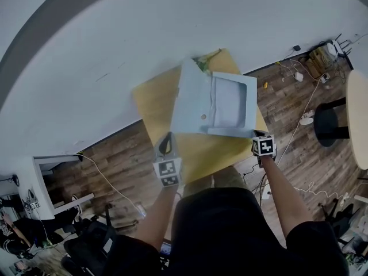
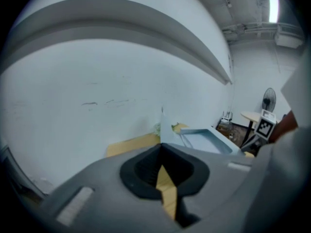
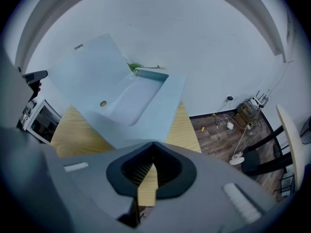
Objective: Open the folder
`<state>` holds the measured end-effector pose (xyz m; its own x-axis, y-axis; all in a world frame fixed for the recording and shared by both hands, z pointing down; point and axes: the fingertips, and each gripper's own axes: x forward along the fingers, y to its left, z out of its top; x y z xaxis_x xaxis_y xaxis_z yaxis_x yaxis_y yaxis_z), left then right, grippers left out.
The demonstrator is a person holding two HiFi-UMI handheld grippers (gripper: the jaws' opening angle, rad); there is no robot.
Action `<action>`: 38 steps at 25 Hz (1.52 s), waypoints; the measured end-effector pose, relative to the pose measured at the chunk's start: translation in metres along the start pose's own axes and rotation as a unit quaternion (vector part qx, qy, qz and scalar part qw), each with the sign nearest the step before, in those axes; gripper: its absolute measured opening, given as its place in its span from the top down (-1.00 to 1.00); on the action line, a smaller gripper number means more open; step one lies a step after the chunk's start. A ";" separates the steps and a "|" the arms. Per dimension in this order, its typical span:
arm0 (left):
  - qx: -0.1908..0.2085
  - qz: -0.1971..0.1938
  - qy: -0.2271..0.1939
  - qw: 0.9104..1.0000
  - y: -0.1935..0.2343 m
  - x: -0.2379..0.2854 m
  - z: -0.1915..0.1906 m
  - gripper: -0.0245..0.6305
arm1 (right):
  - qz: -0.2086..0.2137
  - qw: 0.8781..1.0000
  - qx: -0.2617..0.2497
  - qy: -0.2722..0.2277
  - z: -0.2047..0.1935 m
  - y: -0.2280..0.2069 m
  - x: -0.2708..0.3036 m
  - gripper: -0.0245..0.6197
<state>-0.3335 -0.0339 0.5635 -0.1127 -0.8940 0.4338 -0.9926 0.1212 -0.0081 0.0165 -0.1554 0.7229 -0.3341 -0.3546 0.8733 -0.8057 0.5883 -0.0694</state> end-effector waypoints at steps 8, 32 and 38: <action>-0.058 0.030 0.034 0.997 0.054 0.013 -0.033 0.92 | 0.047 0.997 -0.037 -0.052 0.031 0.083 0.005 0.91; -0.033 0.033 0.151 0.987 0.125 0.043 -0.140 0.87 | 0.106 0.983 -0.046 -0.146 0.102 0.267 0.022 0.91; 0.000 0.026 0.201 0.979 0.133 0.055 -0.179 0.87 | 0.103 0.984 -0.040 -0.141 0.092 0.279 0.015 0.92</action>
<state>-0.4635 0.0098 0.7477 -0.1368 -0.6450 0.7519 -0.9859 0.1624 -0.0400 -0.2580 -0.0636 0.6729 -0.6173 -0.4028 0.6758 -0.6700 0.7195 -0.1831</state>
